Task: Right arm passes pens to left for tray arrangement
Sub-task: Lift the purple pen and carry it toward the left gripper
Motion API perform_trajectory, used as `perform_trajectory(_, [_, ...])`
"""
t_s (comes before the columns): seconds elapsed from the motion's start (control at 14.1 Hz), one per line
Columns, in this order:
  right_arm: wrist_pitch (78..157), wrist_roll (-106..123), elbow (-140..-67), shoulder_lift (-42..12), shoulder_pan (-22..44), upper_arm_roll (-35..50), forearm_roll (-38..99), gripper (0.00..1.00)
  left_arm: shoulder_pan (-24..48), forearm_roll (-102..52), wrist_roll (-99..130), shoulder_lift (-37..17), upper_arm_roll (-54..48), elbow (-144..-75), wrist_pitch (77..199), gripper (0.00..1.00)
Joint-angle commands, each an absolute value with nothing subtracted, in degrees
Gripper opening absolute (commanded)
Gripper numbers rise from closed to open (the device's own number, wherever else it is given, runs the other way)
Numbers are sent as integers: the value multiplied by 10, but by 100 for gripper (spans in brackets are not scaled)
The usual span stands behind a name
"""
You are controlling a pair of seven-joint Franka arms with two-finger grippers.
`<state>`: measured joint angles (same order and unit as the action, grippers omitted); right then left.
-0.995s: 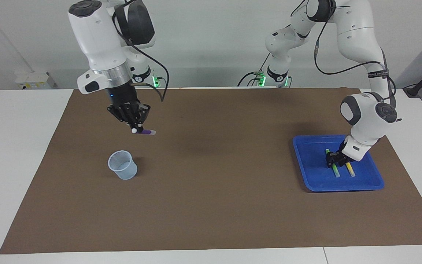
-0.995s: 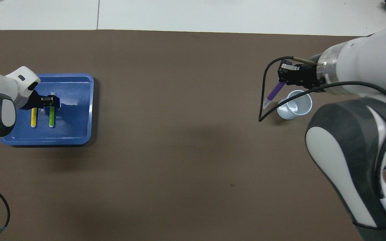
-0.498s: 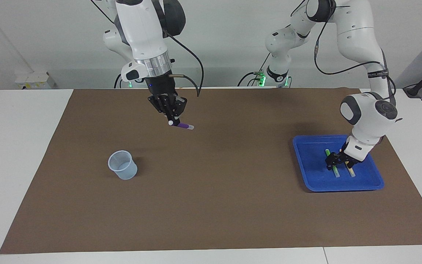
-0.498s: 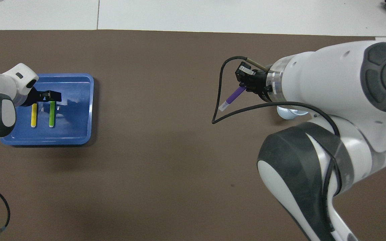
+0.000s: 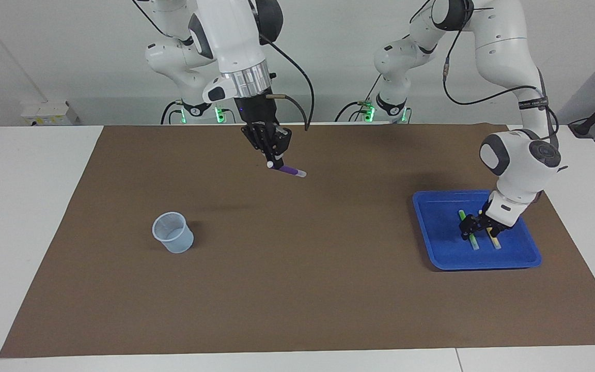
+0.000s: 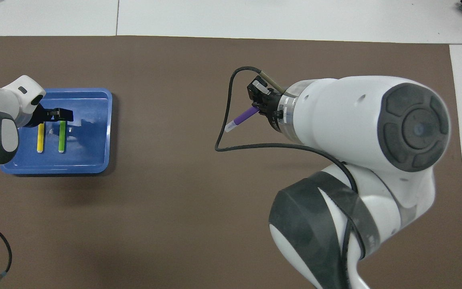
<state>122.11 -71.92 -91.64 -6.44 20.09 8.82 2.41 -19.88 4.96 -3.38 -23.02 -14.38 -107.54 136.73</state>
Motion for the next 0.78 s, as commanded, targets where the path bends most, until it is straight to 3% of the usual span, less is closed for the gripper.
perform_trajectory(0.0, [1237, -783, -915, -73, 208, 88, 19, 0, -196, 60, -35, -215, -148, -1058, 1315, 100])
perform_trajectory(0.43, [1269, -902, -913, -82, 231, 91, 22, 0, -181, 55, -11, -203, -152, -1020, 1262, 100])
perform_trajectory(0.71, [1341, -1006, -914, -107, 255, 91, 25, 0, -164, 41, 76, -185, -157, -1007, 1193, 99])
